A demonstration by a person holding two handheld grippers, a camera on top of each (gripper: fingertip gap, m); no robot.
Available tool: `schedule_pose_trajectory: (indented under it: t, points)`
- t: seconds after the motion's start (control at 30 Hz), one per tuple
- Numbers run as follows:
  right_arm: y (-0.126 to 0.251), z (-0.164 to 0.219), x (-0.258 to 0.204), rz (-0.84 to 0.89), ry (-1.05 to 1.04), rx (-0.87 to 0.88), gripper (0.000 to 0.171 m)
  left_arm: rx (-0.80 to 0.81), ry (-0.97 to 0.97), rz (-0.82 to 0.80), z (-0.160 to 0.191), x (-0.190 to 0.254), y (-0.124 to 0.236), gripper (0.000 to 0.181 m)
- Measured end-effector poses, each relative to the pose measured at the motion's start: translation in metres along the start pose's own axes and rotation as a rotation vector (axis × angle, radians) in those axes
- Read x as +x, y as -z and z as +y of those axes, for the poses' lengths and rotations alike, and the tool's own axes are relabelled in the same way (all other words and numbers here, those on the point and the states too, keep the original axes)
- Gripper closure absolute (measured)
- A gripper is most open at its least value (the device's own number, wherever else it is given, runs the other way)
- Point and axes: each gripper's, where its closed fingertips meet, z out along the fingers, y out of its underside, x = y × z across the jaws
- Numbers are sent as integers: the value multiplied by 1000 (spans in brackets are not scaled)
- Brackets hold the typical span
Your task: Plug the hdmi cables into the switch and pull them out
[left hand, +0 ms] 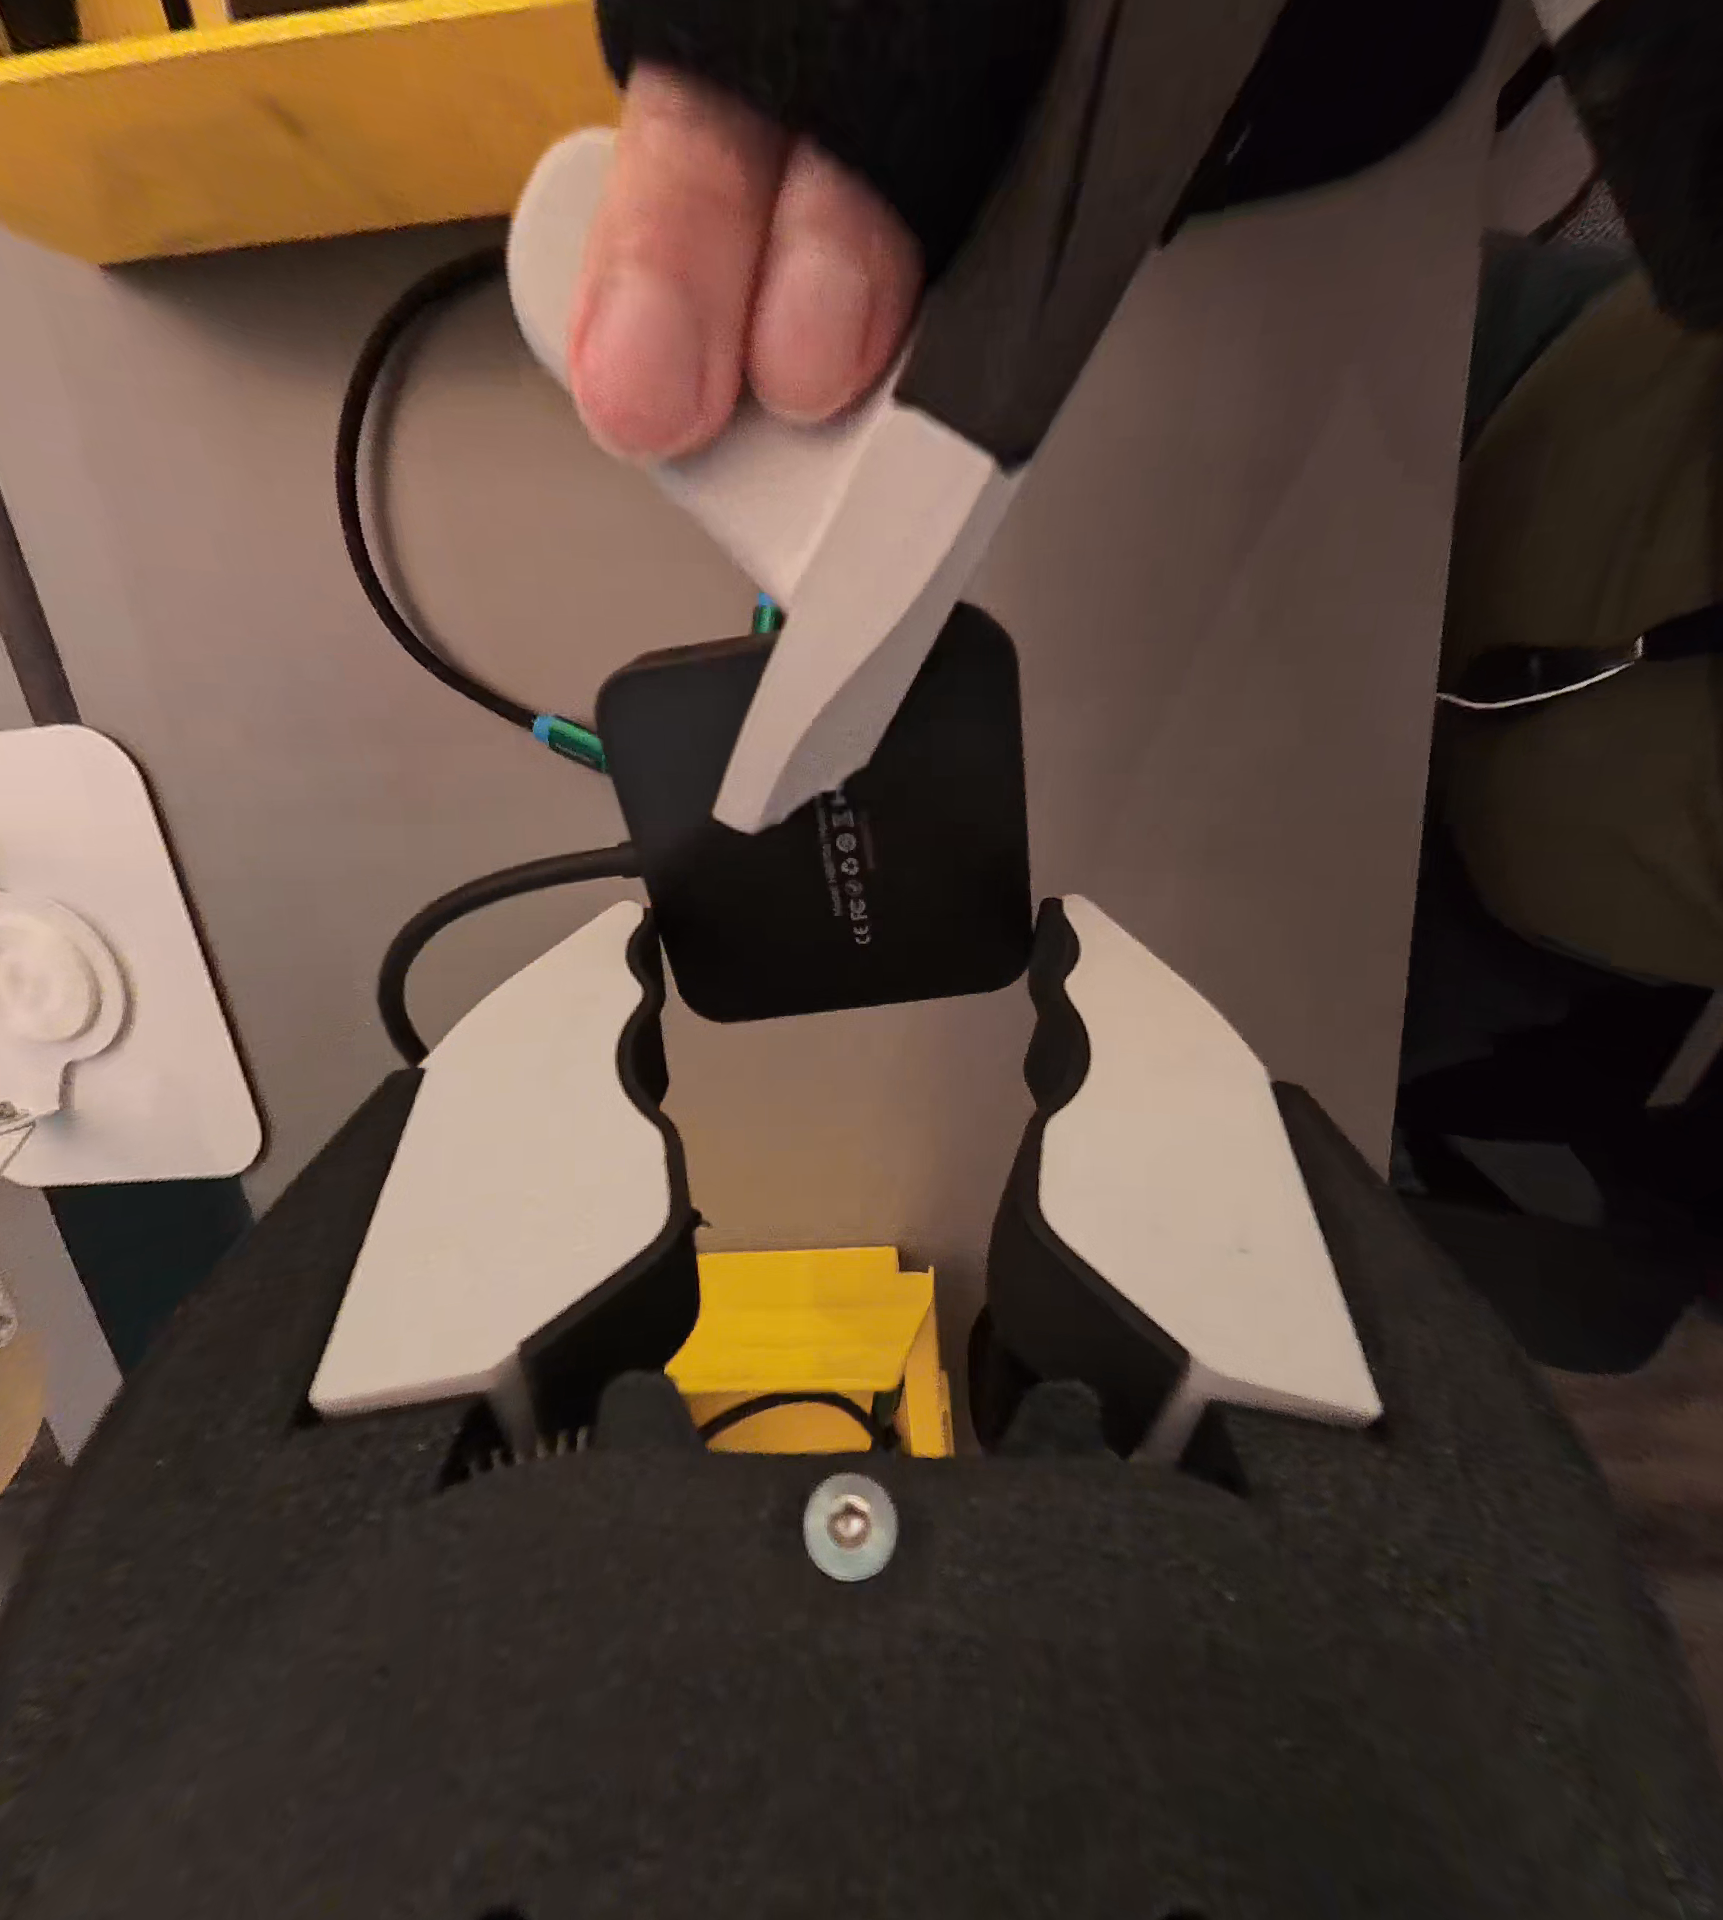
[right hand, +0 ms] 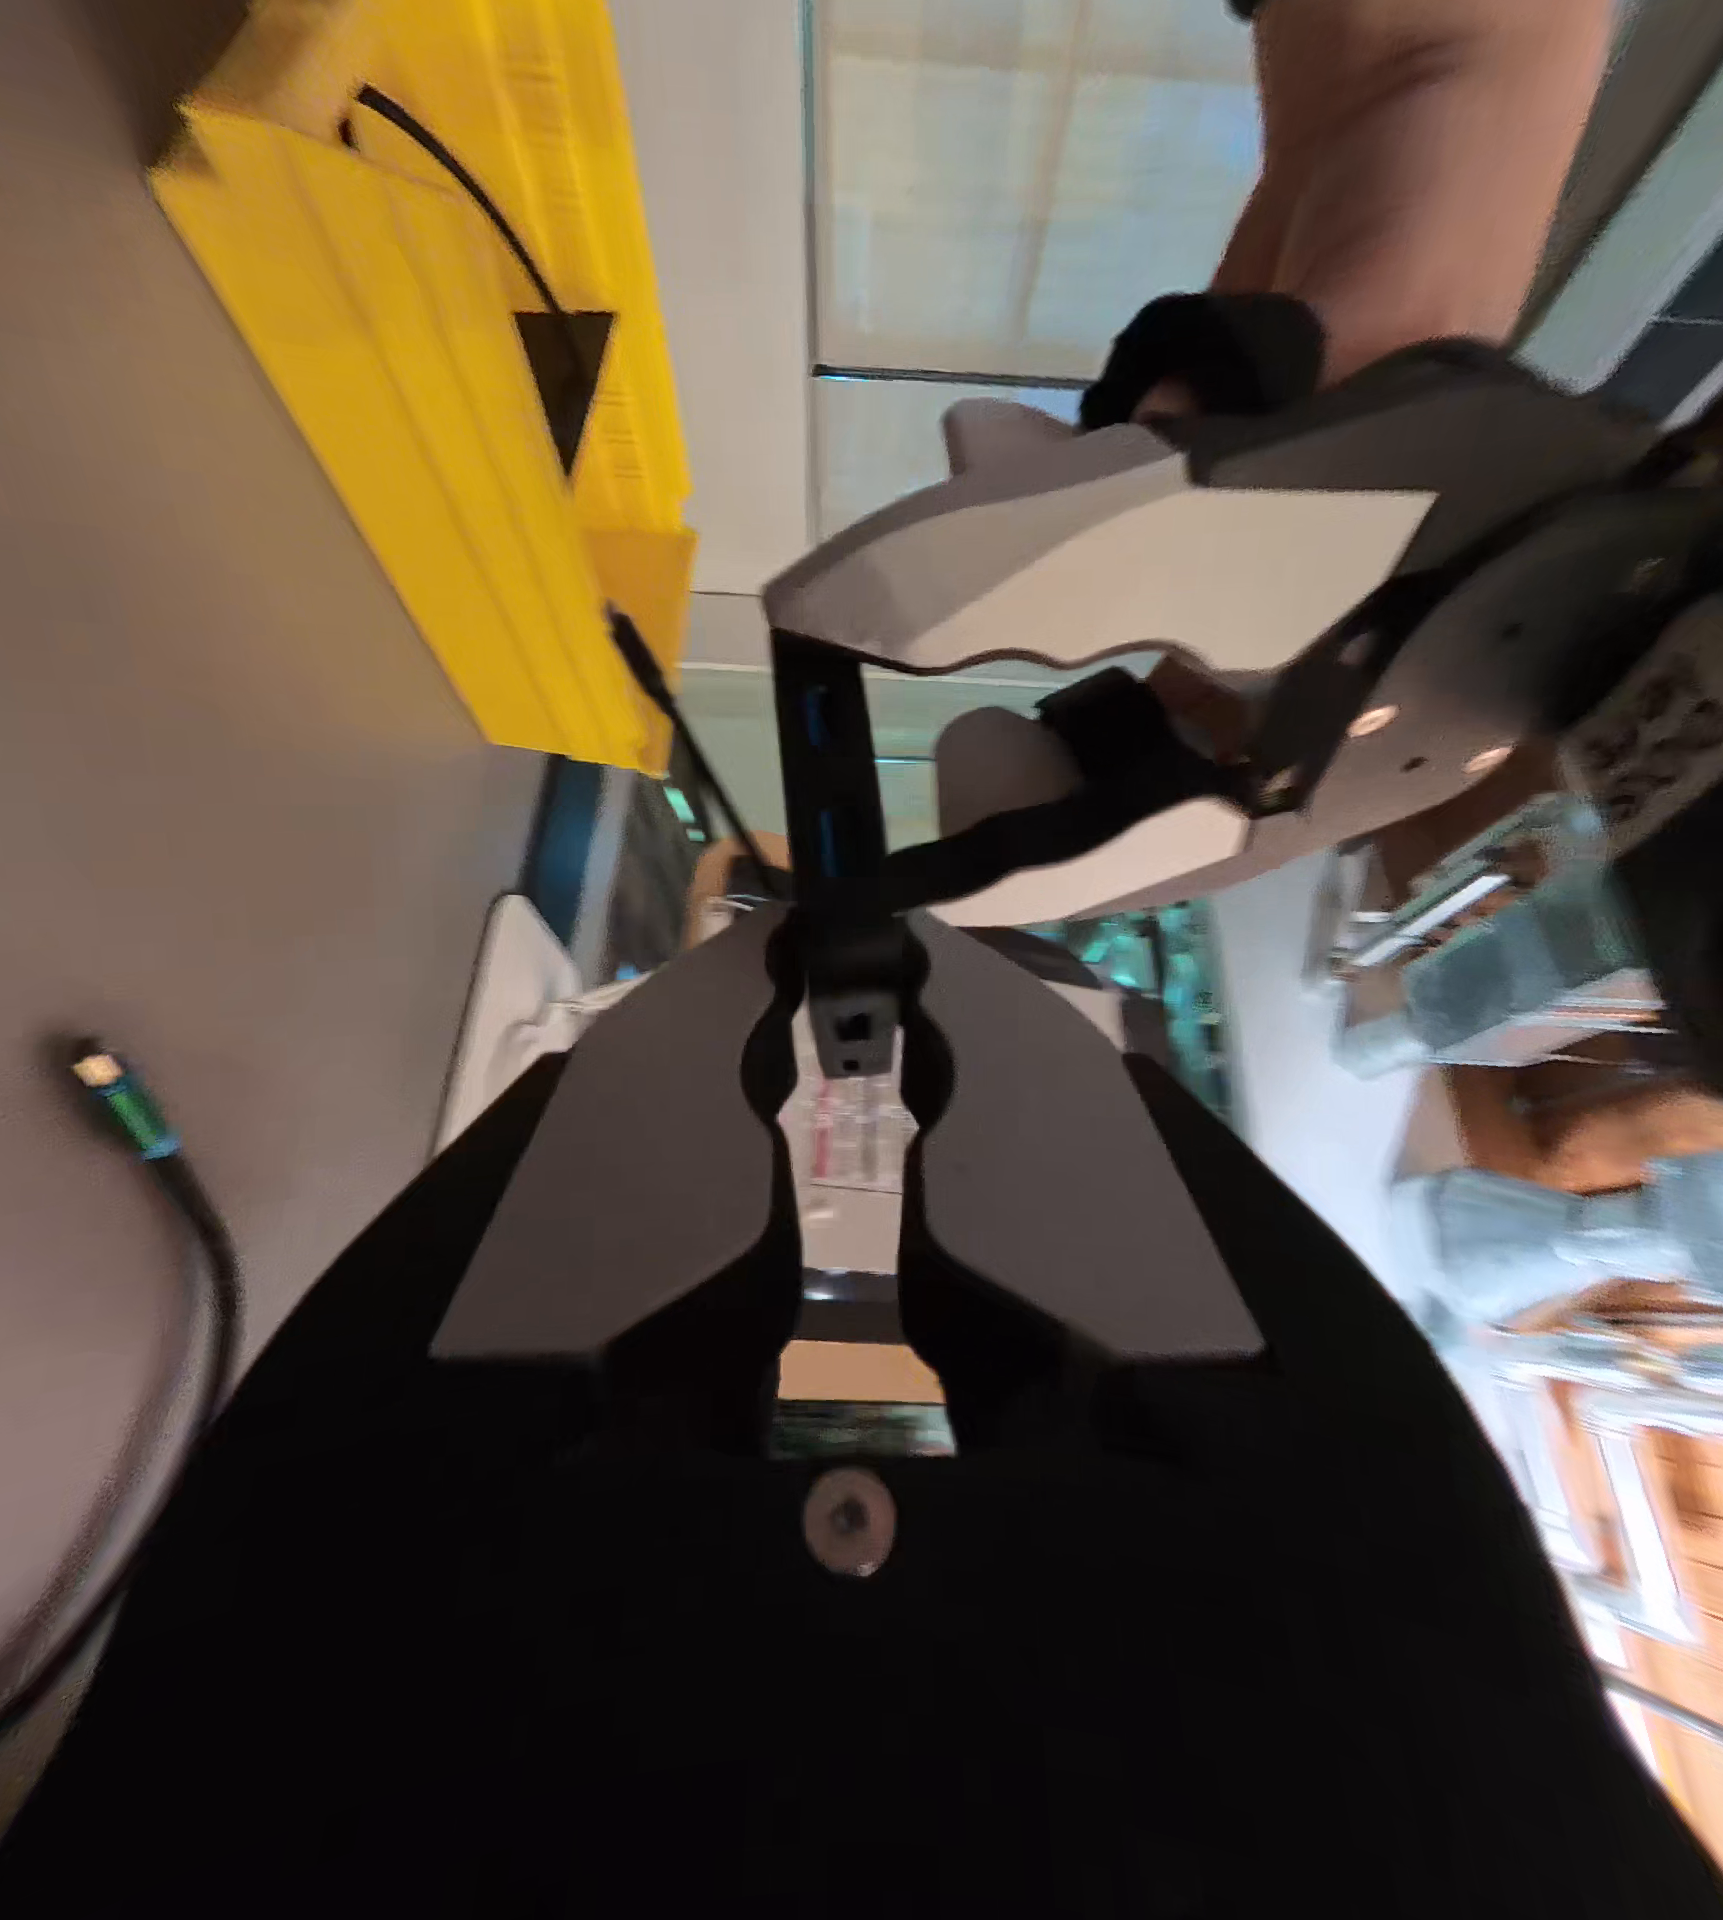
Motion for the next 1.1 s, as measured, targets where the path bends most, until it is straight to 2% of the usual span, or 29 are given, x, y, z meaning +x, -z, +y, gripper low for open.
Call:
schedule_pose_trajectory:
  t: [0.13, 0.23, 0.3, 0.43, 0.57, 0.67, 0.77, 0.83, 0.9, 0.93, 1.0, 1.1]
  points:
    - [5, 19, 12, 28, -213, 47, 157, 222, 71, -40, -14, -10, 21, 114]
    - [19, 38, 35, 120, -385, 105, 157, 376, 121, -189, -15, -24, 44, 105]
    - [27, 46, 44, 135, -490, 147, 157, 425, 134, -305, -14, -26, 49, 105]
    - [52, 37, 70, 190, -726, 432, 157, 537, 97, -498, -29, -20, 48, 110]
    - [59, 39, 72, 206, -748, 482, 157, 788, 91, -639, -52, -10, 75, 127]
    - [56, 50, 77, 266, -843, 477, 156, 1012, 104, -603, -70, 7, 96, 135]
    - [53, 69, 87, 367, -1019, 475, 156, 1184, 169, -484, -84, 12, 100, 145]
    - [54, 88, 94, 454, -1203, 483, 157, 1236, 234, -399, -88, 3, 90, 149]
    - [55, 98, 98, 487, -1384, 555, 156, 1219, 283, -316, -91, -10, 71, 150]
    - [55, 96, 99, 466, -1465, 630, 157, 1194, 303, -307, -90, -21, 61, 147]
    - [61, 84, 104, 423, -1557, 829, 157, 1188, 321, -328, -86, -41, 47, 128]
    - [62, 61, 104, 342, -1577, 1037, 157, 1359, 321, -319, -86, -56, 55, 111]
